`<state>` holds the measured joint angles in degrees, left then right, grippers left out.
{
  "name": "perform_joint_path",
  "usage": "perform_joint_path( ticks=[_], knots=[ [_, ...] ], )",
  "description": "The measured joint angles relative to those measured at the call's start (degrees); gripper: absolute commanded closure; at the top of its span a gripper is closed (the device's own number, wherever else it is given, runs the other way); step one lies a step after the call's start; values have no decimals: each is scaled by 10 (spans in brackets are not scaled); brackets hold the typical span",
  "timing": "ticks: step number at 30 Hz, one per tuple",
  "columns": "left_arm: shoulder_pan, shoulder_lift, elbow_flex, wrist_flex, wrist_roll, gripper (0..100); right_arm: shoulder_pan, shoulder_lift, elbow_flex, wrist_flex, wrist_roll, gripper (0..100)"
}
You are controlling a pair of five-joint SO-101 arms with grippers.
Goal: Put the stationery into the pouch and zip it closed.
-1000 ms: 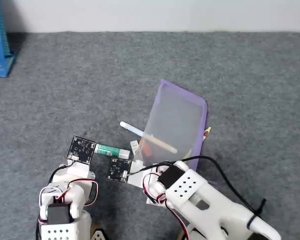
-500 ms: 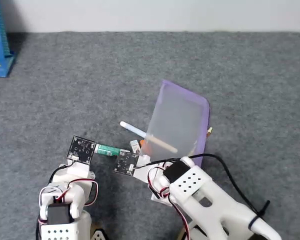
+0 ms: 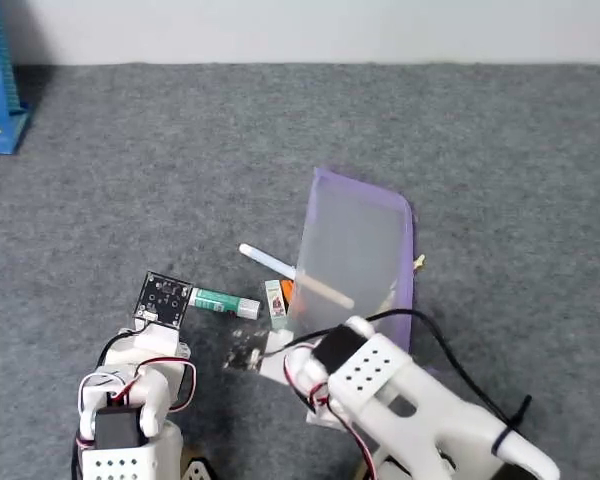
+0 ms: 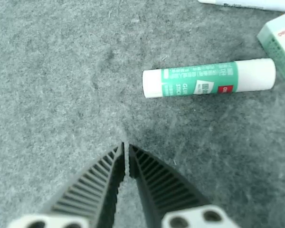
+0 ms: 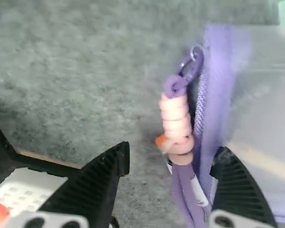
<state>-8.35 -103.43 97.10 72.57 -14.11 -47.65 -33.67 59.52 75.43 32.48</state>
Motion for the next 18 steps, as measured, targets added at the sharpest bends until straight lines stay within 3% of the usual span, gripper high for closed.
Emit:
perform_joint_path(
  ticks=[18],
  knots=[
    [0,0,0,0,0,987,-25,-81,-26,60,0,791]
  ],
)
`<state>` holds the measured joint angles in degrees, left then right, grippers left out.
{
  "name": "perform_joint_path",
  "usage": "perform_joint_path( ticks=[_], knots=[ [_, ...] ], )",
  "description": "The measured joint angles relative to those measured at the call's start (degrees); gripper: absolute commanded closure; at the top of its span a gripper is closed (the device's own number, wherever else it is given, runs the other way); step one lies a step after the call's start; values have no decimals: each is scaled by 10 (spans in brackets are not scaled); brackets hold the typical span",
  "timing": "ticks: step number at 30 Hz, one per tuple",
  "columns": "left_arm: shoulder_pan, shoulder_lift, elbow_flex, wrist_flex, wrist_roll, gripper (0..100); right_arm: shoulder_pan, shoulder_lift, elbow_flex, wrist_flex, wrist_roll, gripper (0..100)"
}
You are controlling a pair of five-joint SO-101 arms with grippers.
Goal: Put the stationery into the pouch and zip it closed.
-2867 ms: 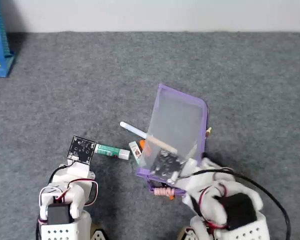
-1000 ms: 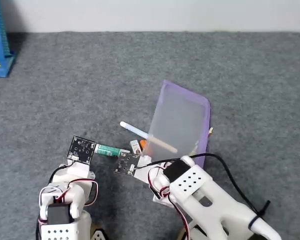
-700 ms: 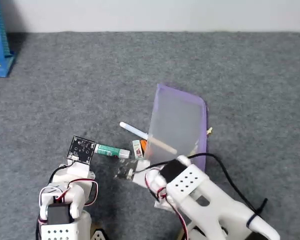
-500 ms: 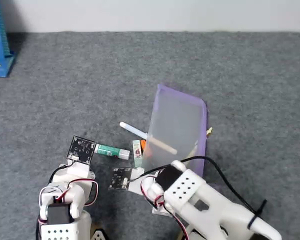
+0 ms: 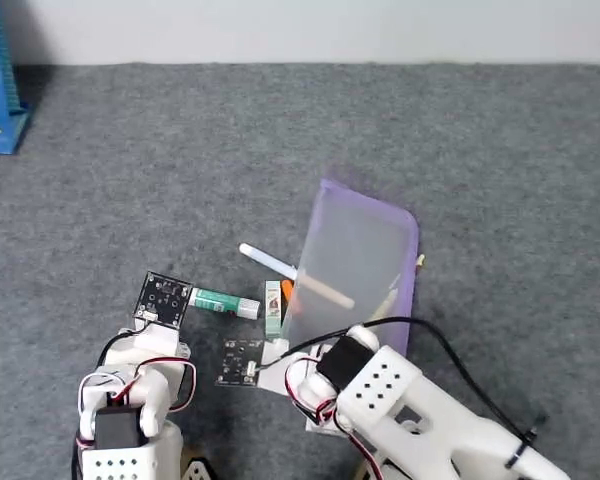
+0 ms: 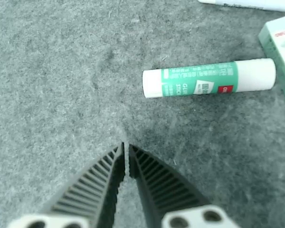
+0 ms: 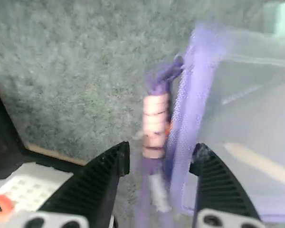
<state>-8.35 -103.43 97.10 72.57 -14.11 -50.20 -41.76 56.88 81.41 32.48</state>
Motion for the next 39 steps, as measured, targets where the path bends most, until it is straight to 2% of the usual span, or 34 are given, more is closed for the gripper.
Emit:
perform_joint_path(
  ticks=[6,15,23,30,36,39],
  knots=[
    [0,0,0,0,0,987,-2,-80,-65,77,0,794],
    [0,0,0,0,0,987,-16,-45,-63,77,0,794],
    [0,0,0,0,0,987,-76,85,-63,36,1,794],
    [0,0,0,0,0,987,-76,201,-62,-27,0,794],
    [0,0,0,0,0,987,-76,228,1,-115,0,795],
    [0,0,0,0,0,987,-60,220,25,-149,0,847]
  ],
)
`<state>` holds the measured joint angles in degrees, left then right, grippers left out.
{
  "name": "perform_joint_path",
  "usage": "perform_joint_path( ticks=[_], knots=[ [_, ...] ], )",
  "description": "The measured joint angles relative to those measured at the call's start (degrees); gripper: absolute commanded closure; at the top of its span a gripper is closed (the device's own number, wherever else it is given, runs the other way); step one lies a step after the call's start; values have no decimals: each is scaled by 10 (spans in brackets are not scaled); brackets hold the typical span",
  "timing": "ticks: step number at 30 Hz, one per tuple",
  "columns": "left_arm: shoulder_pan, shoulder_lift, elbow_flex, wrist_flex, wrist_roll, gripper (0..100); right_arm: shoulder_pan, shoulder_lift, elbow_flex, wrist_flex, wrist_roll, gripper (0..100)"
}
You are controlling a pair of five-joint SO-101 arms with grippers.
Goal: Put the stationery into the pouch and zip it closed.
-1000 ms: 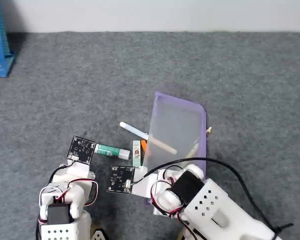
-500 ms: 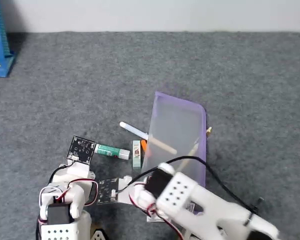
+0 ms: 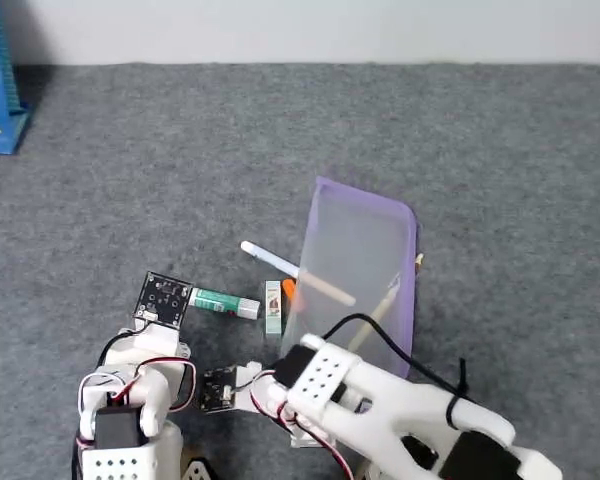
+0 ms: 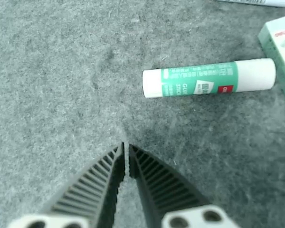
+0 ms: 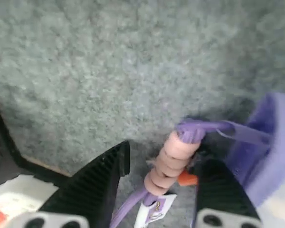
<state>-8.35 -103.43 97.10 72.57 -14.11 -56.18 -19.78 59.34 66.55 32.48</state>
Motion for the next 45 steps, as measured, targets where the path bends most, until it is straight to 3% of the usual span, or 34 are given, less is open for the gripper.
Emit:
perform_joint_path(
  ticks=[7,11,26,37,45],
  knots=[
    [0,0,0,0,0,987,102,-1,7,-54,1,917],
    [0,0,0,0,0,987,106,-1,9,-57,1,989],
    [0,0,0,0,0,987,122,-1,6,-37,0,990],
    [0,0,0,0,0,987,126,-270,12,125,0,991],
    [0,0,0,0,0,987,218,-433,13,149,19,991]
  ],
)
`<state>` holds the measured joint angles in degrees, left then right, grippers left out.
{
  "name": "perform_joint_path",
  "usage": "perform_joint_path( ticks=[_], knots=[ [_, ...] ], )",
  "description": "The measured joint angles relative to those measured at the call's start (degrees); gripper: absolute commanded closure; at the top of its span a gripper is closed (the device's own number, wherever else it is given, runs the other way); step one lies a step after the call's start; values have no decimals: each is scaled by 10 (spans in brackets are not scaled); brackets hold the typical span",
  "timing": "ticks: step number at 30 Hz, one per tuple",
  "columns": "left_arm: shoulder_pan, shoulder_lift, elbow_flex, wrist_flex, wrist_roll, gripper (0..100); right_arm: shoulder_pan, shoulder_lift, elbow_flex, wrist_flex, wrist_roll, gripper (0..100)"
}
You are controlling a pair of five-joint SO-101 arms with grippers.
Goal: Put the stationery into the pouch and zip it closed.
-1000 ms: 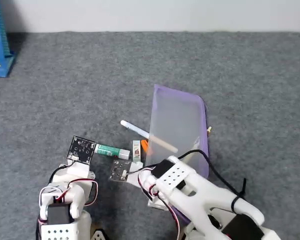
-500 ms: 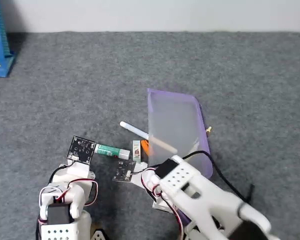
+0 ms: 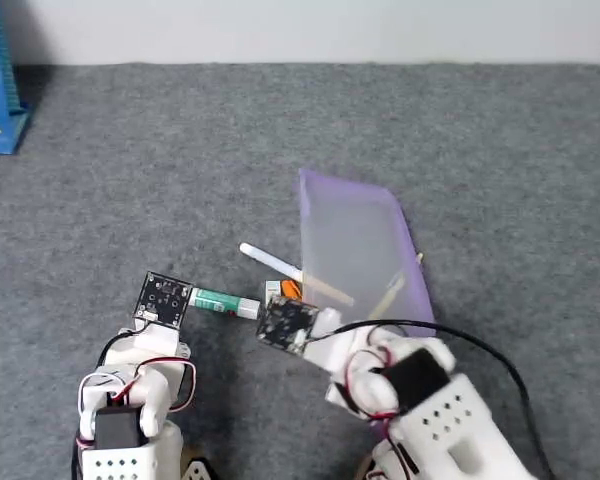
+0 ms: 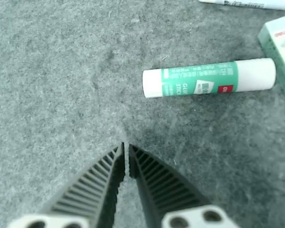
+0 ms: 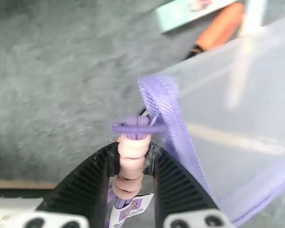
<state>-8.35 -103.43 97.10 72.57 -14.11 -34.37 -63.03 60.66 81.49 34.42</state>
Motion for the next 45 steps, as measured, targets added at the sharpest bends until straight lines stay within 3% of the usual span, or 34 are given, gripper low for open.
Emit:
perform_joint_path(
  ticks=[7,27,33,40,45],
  knots=[
    [0,0,0,0,0,987,62,-76,0,0,18,991],
    [2,0,0,0,0,987,69,-278,0,-25,10,991],
    [72,0,0,0,0,987,69,-295,0,-25,10,991],
    [94,0,-33,-35,2,987,69,-295,0,-25,10,991],
    [145,0,-113,-55,14,922,120,-297,0,-37,10,991]
  ],
)
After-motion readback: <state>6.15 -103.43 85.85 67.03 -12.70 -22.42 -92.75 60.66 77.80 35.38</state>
